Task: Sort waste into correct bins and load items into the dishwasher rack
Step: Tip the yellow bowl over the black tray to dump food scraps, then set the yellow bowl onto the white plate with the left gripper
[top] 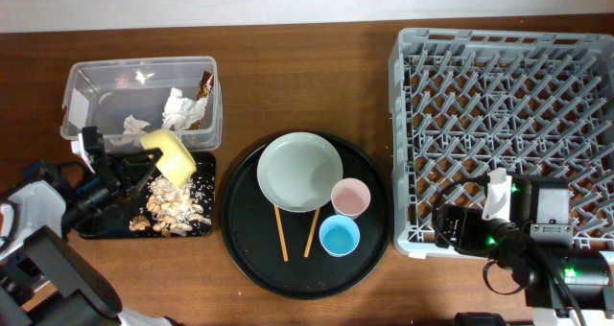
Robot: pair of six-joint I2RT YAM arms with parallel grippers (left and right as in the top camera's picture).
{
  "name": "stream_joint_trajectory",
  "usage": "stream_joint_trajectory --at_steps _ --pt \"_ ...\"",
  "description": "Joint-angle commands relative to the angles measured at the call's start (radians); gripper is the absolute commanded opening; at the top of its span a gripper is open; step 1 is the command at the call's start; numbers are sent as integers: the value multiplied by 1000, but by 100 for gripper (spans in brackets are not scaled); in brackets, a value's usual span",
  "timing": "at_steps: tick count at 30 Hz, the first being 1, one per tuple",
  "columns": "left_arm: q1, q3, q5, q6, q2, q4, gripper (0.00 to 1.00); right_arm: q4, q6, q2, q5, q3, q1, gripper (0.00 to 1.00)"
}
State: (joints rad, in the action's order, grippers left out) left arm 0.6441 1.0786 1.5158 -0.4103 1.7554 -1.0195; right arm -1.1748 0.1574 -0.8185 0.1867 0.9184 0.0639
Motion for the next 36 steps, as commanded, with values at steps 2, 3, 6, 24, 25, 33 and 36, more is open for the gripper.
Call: stream_joint_trajectory --at_steps 2,3,6,24,25,33,36 --pt "5 2 21 -25 1 -3 0 0 5 4 12 15 -5 98" --pt "5 2 20 -25 1 -3 0 0 5 4 12 15 -5 98" --pt "-50 5 -121 -24 -21 -14 0 1 5 4 12 15 -5 98" --pt "-1137 308 -1280 377 66 206 1 0 5 4 12 15 -5 98" --pt "-1147 308 -1280 382 87 208 1 0 5 4 12 15 -5 98" --pt "-1159 404 -1235 381 65 145 54 0 5 4 12 15 -5 98" --pt "-1173 413 -1111 381 47 146 54 0 5 4 12 15 -5 98"
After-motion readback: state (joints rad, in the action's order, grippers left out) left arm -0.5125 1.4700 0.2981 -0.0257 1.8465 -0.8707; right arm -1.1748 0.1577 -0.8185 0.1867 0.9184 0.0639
